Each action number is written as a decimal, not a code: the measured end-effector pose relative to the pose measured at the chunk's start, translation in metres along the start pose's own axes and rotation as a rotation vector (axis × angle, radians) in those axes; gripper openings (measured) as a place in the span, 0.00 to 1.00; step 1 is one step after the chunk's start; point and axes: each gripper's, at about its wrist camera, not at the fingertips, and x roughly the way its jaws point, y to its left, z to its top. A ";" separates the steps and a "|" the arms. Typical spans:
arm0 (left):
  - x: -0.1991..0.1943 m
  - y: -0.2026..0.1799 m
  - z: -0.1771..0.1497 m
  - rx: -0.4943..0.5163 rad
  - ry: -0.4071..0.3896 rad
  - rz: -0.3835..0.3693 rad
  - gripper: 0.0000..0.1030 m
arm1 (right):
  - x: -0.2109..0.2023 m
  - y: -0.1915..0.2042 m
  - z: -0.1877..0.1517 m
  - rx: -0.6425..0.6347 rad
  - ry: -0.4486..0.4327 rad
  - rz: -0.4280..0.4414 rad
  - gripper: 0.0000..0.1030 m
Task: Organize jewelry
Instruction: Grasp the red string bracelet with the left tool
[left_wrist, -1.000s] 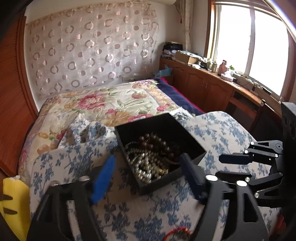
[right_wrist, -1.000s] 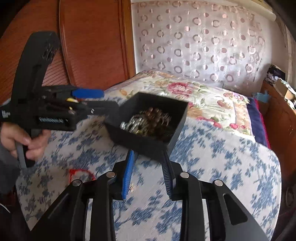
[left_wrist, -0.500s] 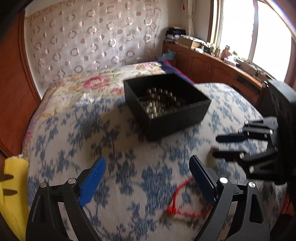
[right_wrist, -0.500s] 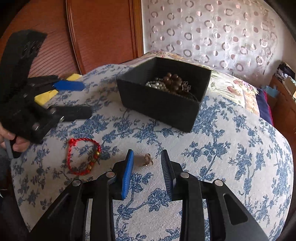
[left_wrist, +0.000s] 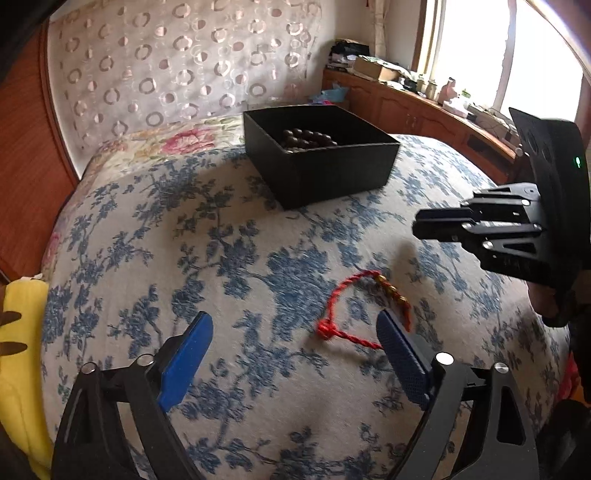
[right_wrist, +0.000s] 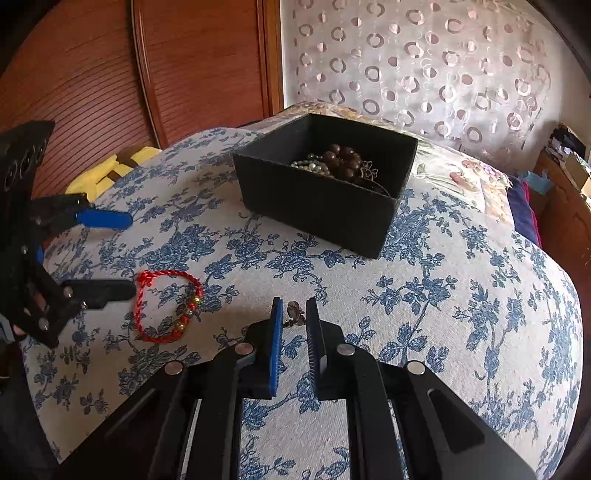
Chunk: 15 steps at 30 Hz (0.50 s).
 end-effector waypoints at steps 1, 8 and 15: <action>0.001 -0.002 -0.001 0.003 0.000 -0.001 0.75 | -0.002 0.001 -0.001 0.001 -0.003 0.001 0.13; 0.005 -0.009 -0.002 0.009 0.010 0.001 0.44 | -0.011 0.001 -0.001 0.012 -0.023 0.005 0.13; 0.008 -0.020 -0.004 0.067 0.012 0.020 0.17 | -0.015 0.002 0.000 0.009 -0.034 0.012 0.13</action>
